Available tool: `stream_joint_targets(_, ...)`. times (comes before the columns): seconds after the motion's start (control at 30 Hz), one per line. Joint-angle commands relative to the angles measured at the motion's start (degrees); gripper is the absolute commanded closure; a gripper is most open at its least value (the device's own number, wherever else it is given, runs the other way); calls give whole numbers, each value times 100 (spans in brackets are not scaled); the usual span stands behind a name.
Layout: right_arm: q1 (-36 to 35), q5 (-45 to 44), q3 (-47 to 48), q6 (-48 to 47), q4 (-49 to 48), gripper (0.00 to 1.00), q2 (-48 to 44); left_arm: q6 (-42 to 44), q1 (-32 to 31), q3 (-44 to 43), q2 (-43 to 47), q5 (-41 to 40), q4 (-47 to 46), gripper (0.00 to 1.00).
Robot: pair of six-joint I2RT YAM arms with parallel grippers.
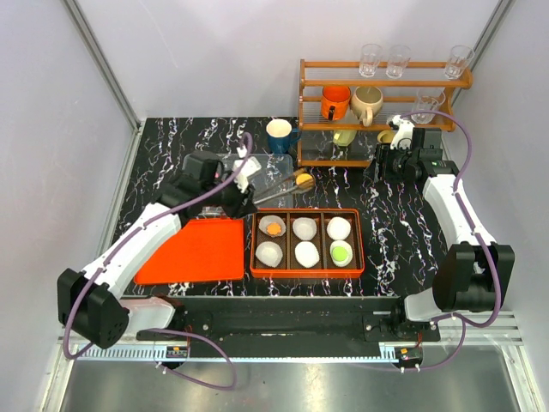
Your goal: Pack the cookies
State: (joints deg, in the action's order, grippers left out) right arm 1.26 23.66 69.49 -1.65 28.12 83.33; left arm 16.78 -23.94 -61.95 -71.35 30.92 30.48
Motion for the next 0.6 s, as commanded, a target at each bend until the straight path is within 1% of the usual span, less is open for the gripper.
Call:
stream_joint_targets(0.0,24,33,73,-2,-193,46,-124,142,-706,-202,-115,-279,-104,72)
stream_joint_targets(0.3,24,-2,64,-20,-184,46,-185,133,-1647,-405,-1064,-648,-262,72)
stream_joint_targets(0.57,24,7,55,-55,-175,46,-150,133,-2009,-537,-1636,-727,-455,72)
